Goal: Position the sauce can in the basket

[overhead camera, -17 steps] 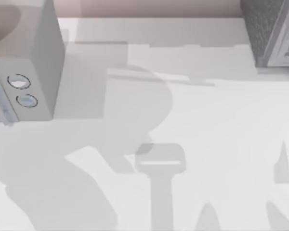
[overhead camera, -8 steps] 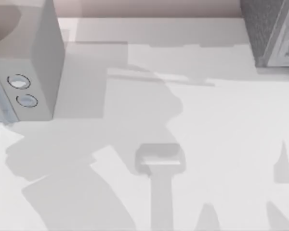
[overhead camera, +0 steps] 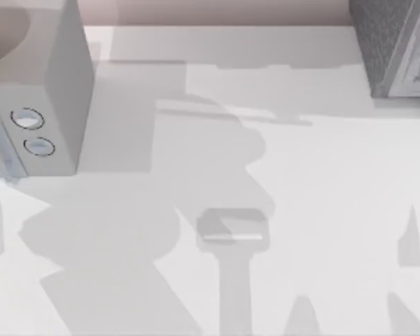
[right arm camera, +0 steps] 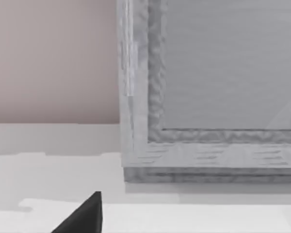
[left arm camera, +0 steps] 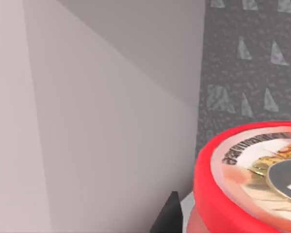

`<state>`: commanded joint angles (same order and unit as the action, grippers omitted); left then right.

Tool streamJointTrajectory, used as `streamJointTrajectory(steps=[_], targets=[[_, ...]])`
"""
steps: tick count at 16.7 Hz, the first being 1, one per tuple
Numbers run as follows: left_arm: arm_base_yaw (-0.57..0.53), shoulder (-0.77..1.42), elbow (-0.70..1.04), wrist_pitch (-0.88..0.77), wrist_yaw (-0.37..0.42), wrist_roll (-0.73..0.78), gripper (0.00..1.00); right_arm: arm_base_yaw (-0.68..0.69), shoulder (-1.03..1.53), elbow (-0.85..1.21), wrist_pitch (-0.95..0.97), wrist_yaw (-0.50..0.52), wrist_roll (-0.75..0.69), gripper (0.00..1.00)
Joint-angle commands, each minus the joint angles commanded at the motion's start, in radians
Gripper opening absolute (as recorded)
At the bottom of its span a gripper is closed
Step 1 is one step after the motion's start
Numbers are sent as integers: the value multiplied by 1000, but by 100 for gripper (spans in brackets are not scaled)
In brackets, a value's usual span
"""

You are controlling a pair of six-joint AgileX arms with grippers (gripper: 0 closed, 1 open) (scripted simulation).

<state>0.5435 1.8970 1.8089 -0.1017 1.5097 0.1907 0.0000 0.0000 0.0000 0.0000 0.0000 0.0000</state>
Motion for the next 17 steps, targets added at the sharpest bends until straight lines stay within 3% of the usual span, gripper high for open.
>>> streamJointTrajectory(steps=[4, 10, 17], targets=[[-7, -28, -51, 89, -67, -67, 0, 0, 0, 0, 0, 0, 0, 100], [-9, -33, -59, 99, -76, -74, 0, 0, 0, 0, 0, 0, 0, 100], [-9, -33, -59, 99, -76, -74, 53, 0, 0, 0, 0, 0, 0, 100]])
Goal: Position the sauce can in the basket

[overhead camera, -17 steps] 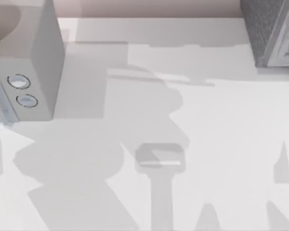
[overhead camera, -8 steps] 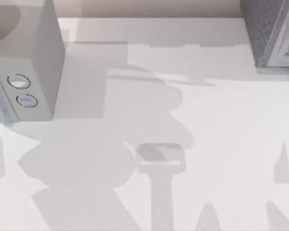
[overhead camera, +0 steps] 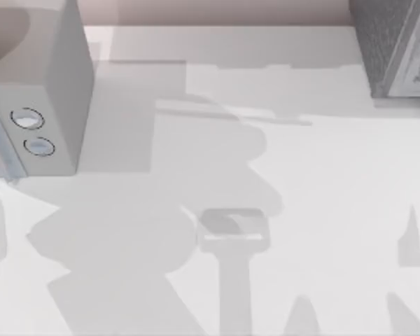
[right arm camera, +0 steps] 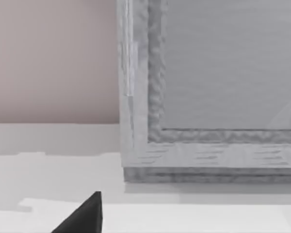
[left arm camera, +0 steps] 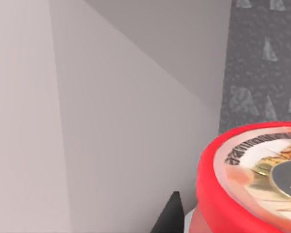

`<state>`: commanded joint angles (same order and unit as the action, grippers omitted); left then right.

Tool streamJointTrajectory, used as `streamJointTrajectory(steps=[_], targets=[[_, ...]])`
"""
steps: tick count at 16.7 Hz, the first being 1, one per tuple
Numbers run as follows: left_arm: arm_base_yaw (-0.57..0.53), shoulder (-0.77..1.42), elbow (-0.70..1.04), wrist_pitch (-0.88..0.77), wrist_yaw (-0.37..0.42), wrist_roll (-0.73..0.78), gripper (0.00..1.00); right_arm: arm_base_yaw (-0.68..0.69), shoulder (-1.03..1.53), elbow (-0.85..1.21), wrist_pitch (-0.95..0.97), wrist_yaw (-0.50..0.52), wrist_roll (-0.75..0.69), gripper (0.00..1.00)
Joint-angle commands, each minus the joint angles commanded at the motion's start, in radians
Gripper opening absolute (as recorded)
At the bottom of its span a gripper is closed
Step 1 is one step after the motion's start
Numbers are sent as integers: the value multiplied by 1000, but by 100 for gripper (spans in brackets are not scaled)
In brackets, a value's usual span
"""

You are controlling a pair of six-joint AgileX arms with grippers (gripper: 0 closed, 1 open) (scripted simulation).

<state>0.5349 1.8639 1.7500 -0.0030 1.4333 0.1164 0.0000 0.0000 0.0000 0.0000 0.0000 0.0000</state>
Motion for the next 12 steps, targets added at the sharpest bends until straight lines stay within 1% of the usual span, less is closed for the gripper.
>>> streamJointTrajectory(steps=[6, 7, 12], targets=[[0, 0, 0, 0, 0, 0, 98, 0, 0, 0, 0, 0, 0, 100], [0, 0, 0, 0, 0, 0, 100, 0, 0, 0, 0, 0, 0, 100], [0, 0, 0, 0, 0, 0, 100, 0, 0, 0, 0, 0, 0, 100]])
